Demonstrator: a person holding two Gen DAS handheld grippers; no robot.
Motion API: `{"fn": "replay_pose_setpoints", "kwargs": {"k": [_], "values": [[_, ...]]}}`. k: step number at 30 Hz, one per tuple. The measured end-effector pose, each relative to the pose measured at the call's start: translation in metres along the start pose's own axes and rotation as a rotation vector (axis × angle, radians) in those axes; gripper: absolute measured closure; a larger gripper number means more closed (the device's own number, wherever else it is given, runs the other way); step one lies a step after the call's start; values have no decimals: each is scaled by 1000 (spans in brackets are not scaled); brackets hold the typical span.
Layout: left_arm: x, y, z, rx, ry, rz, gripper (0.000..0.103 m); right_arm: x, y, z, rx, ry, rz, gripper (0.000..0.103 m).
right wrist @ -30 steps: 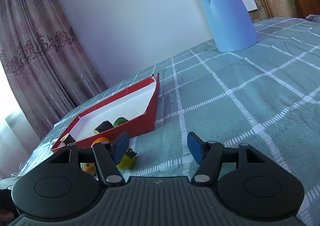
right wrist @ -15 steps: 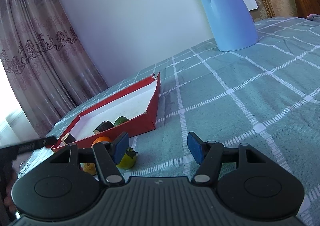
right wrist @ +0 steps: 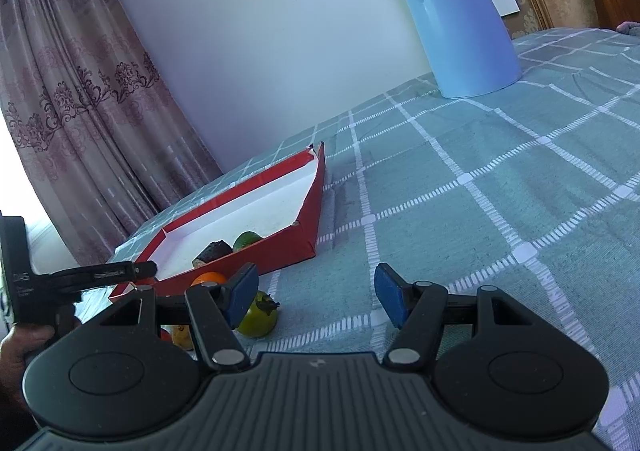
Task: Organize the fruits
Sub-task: 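Carry the cherry tomato into the red tray and open the left gripper, then grasp the dark green tomato with the right gripper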
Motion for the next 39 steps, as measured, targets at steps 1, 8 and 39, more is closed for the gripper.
{"fn": "replay_pose_setpoints", "kwargs": {"k": [1, 8, 39], "values": [[3, 0, 7, -15, -4, 4, 53, 0, 0, 0, 0, 1, 0, 39], [36, 28, 68, -114, -77, 40, 12, -1, 0, -1, 4, 8, 2, 39], [90, 91, 70, -4, -112, 168, 6, 75, 23, -63, 255, 122, 463, 51]]}}
Point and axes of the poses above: each gripper's, at about its wrist camera, not at the fingertips, and z roughly against the way its jaws point, x to its left, y to its underside, the point moved 2 cm from there along -z, roughly the way its jaws point, and after that the axes turned 6 degrees about -y, right-handed, at the moved point
